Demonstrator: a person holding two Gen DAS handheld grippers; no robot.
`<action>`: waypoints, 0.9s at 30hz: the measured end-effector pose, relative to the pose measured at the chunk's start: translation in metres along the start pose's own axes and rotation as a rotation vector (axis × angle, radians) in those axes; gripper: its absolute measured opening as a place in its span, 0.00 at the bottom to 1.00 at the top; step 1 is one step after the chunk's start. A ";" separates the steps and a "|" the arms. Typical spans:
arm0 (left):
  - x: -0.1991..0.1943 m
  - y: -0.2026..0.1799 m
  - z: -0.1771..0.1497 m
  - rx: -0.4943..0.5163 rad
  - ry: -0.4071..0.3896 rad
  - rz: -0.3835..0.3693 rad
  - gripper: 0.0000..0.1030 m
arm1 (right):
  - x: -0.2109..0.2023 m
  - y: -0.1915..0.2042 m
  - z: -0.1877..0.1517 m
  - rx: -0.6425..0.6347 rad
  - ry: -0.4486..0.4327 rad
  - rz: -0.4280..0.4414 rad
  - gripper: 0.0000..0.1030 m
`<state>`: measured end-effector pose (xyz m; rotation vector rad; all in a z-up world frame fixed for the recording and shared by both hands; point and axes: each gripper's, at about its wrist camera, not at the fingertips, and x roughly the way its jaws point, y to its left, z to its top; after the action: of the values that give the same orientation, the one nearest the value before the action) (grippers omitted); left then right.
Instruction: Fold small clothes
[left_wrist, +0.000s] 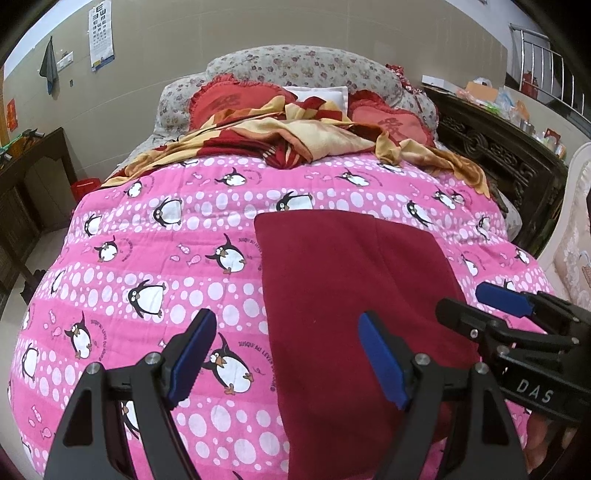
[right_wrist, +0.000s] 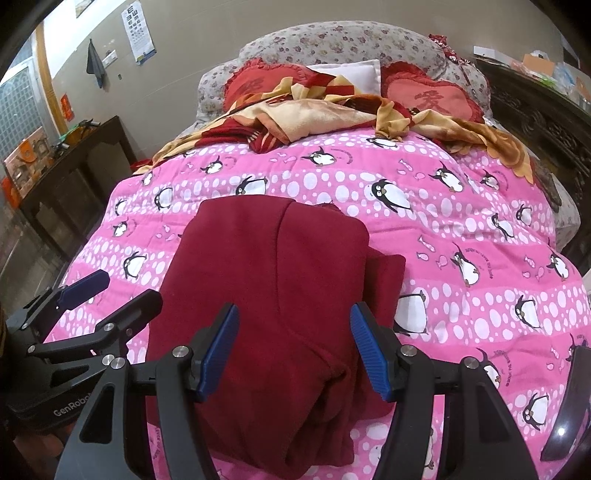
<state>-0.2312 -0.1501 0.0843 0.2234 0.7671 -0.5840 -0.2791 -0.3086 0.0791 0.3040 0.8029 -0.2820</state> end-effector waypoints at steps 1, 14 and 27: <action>0.000 0.001 0.000 -0.002 -0.001 0.000 0.80 | 0.000 0.000 0.000 -0.002 0.001 0.000 0.60; -0.001 0.000 -0.002 0.000 0.007 -0.003 0.80 | 0.001 0.002 0.000 -0.002 0.006 0.003 0.60; -0.001 0.000 -0.001 0.002 0.007 -0.003 0.80 | 0.002 0.002 -0.001 -0.001 0.010 0.001 0.60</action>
<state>-0.2320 -0.1490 0.0841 0.2265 0.7740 -0.5868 -0.2773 -0.3068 0.0776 0.3048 0.8132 -0.2796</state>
